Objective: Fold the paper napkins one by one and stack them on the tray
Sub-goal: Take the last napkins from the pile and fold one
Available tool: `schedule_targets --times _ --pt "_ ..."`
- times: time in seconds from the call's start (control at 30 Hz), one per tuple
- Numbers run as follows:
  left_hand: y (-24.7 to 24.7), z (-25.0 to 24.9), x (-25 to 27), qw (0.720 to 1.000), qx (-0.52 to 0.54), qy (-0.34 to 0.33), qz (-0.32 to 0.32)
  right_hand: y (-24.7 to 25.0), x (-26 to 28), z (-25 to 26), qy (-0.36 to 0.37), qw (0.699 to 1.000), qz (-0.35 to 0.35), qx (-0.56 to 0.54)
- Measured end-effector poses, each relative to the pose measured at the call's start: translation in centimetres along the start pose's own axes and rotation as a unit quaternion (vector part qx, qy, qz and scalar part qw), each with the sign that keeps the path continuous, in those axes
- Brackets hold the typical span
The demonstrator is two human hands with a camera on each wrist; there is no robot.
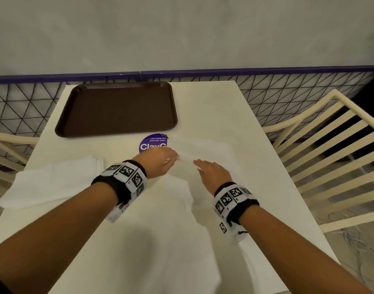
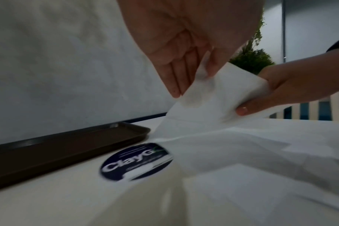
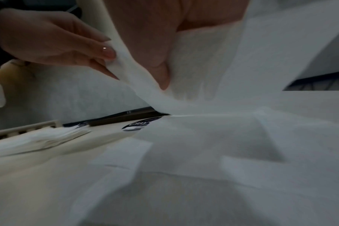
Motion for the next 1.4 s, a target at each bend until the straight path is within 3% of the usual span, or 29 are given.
schedule_targets --times 0.13,0.3,0.5,0.63,0.73,0.87,1.0,1.23,1.4 --pt "0.9 3.1 6.0 0.998 0.018 0.043 -0.043 -0.8 -0.1 2.6 0.054 0.998 0.023 0.010" --pt "-0.9 6.2 13.9 0.991 0.062 0.115 -0.031 -3.1 1.3 7.6 0.144 0.985 0.092 -0.012" --pt "-3.5 8.5 19.1 0.974 0.110 0.198 0.021 -5.8 3.4 11.2 0.158 0.971 0.167 -0.059" --pt "-4.4 9.6 20.5 0.949 0.178 0.260 0.026 -6.0 4.4 11.7 0.140 0.973 0.164 -0.088" --pt "-4.8 10.8 21.0 0.931 0.223 0.289 -0.015 -6.1 4.7 11.3 0.115 0.975 0.176 -0.072" --pt "-5.1 12.7 21.2 0.890 0.308 0.330 -0.058 -6.2 4.1 10.3 0.040 0.975 0.181 -0.126" --pt "-4.9 13.2 20.2 0.849 0.379 0.363 -0.057 -6.1 2.8 10.0 -0.042 0.965 0.178 -0.189" --pt "-4.5 13.8 19.3 0.831 0.365 0.416 -0.052 -5.8 -0.1 10.2 -0.088 0.960 0.178 -0.196" --pt "-4.4 14.0 19.3 0.833 0.329 0.442 -0.055 -5.7 -1.5 11.1 -0.081 0.966 0.188 -0.156"
Point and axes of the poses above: each hand's wrist, its own x-axis away from the middle knuckle, its own y-axis out of the back of the hand, z = x × y, the point moved 3 cm from there along -x, towards the middle knuckle, and after that the axes turned 10 degrees about x, right-handed, at the moved point
